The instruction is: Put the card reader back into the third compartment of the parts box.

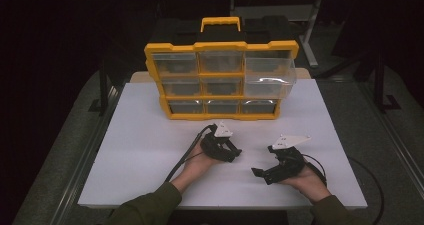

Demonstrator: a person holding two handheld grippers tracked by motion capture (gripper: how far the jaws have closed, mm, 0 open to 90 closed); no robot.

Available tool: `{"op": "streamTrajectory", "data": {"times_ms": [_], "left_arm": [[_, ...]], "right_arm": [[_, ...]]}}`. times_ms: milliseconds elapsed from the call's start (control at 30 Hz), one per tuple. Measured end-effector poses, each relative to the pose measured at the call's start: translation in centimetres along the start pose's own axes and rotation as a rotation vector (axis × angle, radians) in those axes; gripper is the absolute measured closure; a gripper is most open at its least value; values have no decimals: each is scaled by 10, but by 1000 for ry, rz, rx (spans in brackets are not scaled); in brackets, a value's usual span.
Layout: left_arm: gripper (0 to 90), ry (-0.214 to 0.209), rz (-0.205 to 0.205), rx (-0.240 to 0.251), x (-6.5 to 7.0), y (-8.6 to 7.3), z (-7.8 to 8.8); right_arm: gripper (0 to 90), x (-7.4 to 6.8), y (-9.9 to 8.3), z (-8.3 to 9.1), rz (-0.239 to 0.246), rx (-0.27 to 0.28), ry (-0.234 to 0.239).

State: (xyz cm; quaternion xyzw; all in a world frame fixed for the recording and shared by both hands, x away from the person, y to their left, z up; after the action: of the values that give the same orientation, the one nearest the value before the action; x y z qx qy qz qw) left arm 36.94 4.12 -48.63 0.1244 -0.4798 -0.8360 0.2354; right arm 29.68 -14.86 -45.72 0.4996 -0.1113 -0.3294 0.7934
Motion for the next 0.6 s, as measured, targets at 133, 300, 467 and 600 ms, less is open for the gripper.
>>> {"op": "streamTrajectory", "data": {"times_ms": [133,300,467,600], "left_arm": [[302,-19,3,-2,-1,1,2],[302,-49,-13,-2,0,3,9],[301,-76,-23,-2,-1,4,17],[301,-95,-14,12,-3,7,23]], "right_arm": [[0,0,0,0,0,1,1],[0,0,0,0,1,3,3],[0,-1,0,1,4,4,6],[0,-1,0,0,3,4,8]]}}
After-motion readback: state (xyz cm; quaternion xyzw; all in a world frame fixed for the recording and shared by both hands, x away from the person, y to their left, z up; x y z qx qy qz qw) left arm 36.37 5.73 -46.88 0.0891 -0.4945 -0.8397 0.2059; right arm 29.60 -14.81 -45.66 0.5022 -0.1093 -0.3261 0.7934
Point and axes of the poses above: each handheld gripper's, and its own axes: z roughly backward along the jaws, y roughly out of its top, x roughly to its right, the point moved 4 cm from there along -z, roughly forward along the jaws, and after that the axes turned 11 degrees about x, right-handed, at the moved point
